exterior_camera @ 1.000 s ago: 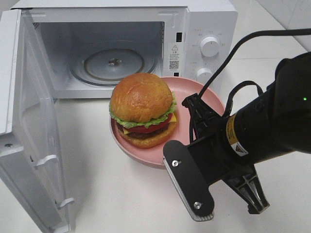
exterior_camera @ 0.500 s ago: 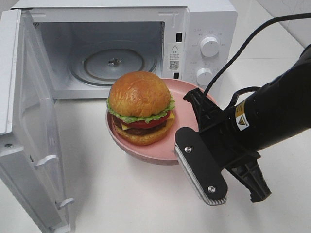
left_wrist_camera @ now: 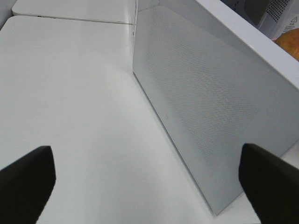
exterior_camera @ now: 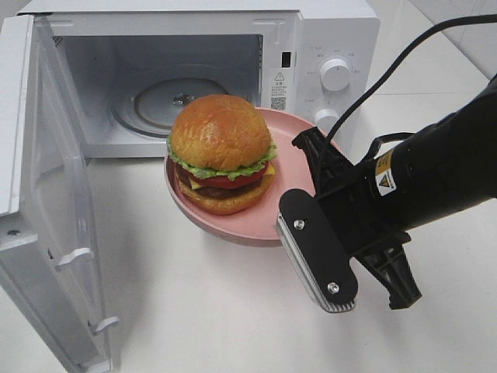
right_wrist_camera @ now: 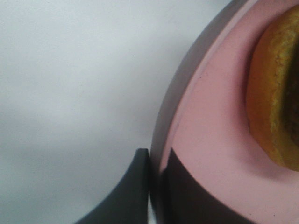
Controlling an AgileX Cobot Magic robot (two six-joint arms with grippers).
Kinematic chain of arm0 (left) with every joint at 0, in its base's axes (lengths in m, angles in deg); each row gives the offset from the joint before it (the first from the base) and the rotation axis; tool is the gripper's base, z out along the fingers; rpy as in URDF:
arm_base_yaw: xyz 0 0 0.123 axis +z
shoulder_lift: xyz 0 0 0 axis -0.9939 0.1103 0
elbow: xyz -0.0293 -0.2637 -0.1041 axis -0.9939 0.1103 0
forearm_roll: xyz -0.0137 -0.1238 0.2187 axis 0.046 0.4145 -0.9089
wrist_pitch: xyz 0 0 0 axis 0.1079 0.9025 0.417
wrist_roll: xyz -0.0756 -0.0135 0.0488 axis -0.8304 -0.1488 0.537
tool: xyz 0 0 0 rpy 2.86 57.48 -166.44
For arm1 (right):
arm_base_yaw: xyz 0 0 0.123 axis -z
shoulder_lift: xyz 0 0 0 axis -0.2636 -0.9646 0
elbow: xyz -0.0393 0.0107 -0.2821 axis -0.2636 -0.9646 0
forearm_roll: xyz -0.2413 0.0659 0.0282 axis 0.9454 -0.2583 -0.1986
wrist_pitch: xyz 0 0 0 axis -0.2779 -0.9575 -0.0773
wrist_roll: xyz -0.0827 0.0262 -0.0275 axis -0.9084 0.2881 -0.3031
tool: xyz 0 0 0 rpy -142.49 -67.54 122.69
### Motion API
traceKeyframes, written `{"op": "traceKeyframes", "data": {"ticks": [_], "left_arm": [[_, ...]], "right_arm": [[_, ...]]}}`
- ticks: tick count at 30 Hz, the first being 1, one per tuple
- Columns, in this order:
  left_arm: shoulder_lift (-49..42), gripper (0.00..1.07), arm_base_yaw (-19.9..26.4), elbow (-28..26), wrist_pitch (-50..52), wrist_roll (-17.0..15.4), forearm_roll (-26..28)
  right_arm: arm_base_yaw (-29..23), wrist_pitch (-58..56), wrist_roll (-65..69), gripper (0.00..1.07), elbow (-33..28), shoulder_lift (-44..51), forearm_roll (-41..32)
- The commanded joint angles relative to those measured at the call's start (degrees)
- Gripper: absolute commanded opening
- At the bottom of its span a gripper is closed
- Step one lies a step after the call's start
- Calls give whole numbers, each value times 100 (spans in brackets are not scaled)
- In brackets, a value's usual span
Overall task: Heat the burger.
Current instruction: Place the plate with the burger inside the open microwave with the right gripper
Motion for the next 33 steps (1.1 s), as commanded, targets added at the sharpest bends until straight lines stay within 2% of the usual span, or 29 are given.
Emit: {"op": "traceKeyframes", "data": {"ticks": [1, 10, 16, 33], "left_arm": [[-86, 100, 17, 11, 6, 0, 17], [-86, 100, 17, 11, 6, 0, 23], [-86, 100, 17, 11, 6, 0, 23], [-86, 100, 17, 11, 6, 0, 23]], "right_arm": [[29, 521, 23, 0, 109, -57, 46], [11, 785, 424, 0, 212, -453, 332], [-120, 802, 945, 0, 682, -814, 653], [-252, 498, 1163, 0, 1805, -1776, 665]]}}
